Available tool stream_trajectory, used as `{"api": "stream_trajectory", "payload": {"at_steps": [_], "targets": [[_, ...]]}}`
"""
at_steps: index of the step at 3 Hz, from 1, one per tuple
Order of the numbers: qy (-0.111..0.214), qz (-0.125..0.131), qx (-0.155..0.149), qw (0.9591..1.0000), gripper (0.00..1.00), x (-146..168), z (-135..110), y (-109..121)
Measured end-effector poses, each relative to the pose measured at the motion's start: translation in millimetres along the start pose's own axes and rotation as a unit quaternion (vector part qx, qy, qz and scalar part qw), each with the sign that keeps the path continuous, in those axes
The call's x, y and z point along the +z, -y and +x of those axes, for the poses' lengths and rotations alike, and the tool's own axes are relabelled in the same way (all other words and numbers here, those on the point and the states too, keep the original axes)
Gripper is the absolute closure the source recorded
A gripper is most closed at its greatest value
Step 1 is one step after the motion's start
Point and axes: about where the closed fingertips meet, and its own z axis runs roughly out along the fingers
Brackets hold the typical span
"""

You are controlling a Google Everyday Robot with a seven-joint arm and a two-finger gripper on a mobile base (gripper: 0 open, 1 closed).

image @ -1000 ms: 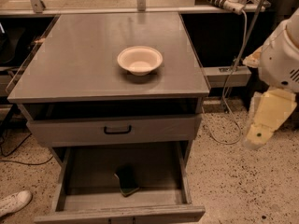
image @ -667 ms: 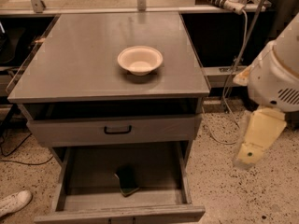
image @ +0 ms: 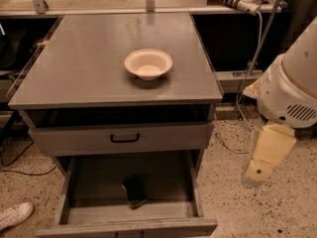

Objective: Pick sponge from middle drawer and place on counter

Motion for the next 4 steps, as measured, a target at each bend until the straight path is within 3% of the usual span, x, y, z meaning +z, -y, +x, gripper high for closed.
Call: {"api": "stream_trajectory", "payload": {"at_steps": [1, 2, 3, 4], "targets": [[-0.001, 0.013, 0.022, 0.9997, 0.0, 28.0, -12.7, -22.7], [-0.012, 0.01, 0.045, 0.9989, 0.0, 90.9, -20.2, -44.9], [-0.008, -0.042, 0.092, 0.9948, 0.0, 142.0, -19.9, -61.6], [-0.009, -0.047, 0.098, 0.9941, 0.0, 146.1, -18.3, -62.6]]}}
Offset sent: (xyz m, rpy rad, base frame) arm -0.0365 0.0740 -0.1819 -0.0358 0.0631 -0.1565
